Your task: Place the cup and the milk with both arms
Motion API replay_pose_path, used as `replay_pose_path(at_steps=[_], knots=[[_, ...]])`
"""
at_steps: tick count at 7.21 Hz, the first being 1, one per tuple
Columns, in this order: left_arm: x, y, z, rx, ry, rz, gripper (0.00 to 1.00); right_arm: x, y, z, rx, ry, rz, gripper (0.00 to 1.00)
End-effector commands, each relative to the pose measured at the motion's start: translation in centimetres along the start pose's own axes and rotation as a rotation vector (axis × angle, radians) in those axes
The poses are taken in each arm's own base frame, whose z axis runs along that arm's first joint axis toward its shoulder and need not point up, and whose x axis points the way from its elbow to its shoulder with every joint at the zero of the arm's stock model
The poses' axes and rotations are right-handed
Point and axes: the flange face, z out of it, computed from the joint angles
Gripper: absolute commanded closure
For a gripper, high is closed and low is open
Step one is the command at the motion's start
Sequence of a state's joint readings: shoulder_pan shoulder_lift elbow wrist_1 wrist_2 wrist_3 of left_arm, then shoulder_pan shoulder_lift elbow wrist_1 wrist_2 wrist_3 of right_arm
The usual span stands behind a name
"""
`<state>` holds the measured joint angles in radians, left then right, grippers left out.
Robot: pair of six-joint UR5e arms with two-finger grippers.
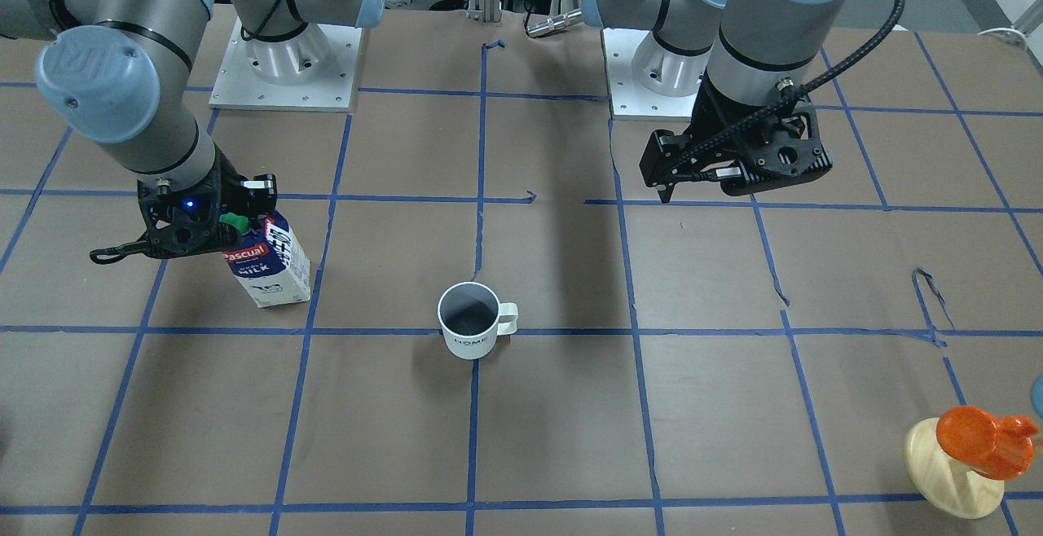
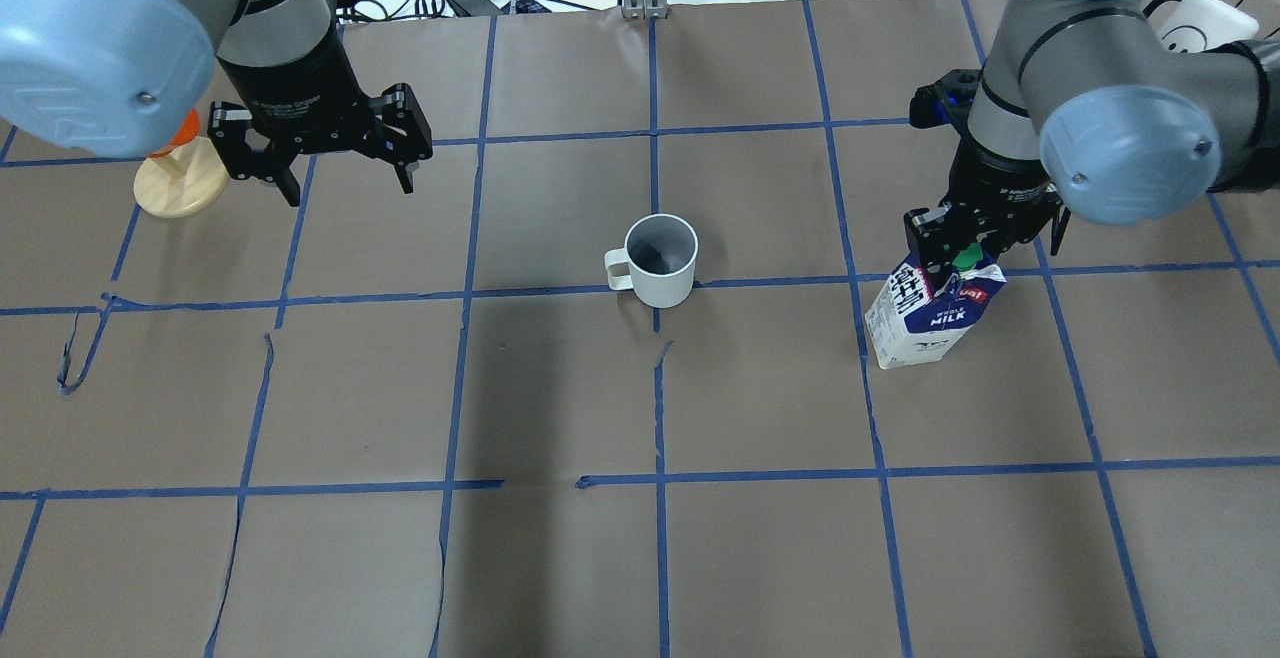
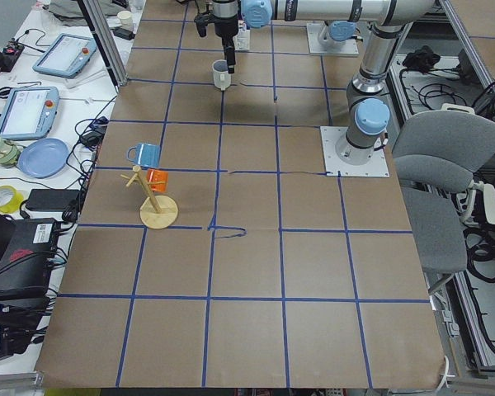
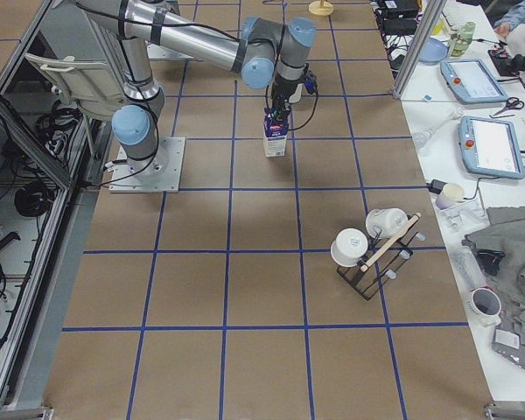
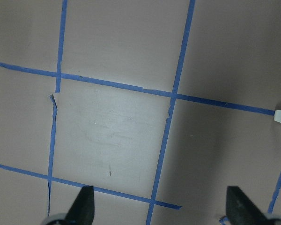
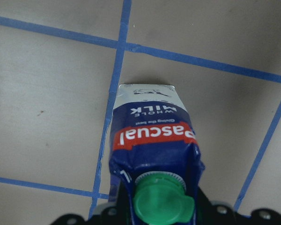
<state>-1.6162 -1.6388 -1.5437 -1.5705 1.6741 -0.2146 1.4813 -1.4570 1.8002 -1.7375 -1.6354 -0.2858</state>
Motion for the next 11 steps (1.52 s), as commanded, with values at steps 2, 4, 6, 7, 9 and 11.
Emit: replay_pose_path(at_steps=[2,4,6,7,9,11], knots=[[-2.0,1.5,-0.4,0.005,0.057,0.107,0.0,0.2,-1.0,-2.3,0.052,-0.008,0.087,0.7],[-2.8,2.5,0.5,-0.009,0.051,0.125,0.0,-1.1,-4.4,-5.4,0.116,-0.105,0.26,0.7],[-2.8,2.6,0.7,-0.004,0.052,0.124,0.0,-7.9,-7.1,-6.5,0.13,-0.101,0.287,0.69],[-2.8,2.6,0.7,-0.004,0.052,0.123,0.0,-12.0,-7.2,-6.4,0.126,-0.1,0.317,0.69],[-2.8,2.7,1.1,-0.01,0.051,0.119,0.0,-14.4,-7.4,-5.7,0.12,-0.097,0.292,0.67],[-2.8,2.8,1.2,-0.012,0.051,0.117,0.0,-15.0,-7.5,-5.6,0.127,-0.096,0.286,0.65]])
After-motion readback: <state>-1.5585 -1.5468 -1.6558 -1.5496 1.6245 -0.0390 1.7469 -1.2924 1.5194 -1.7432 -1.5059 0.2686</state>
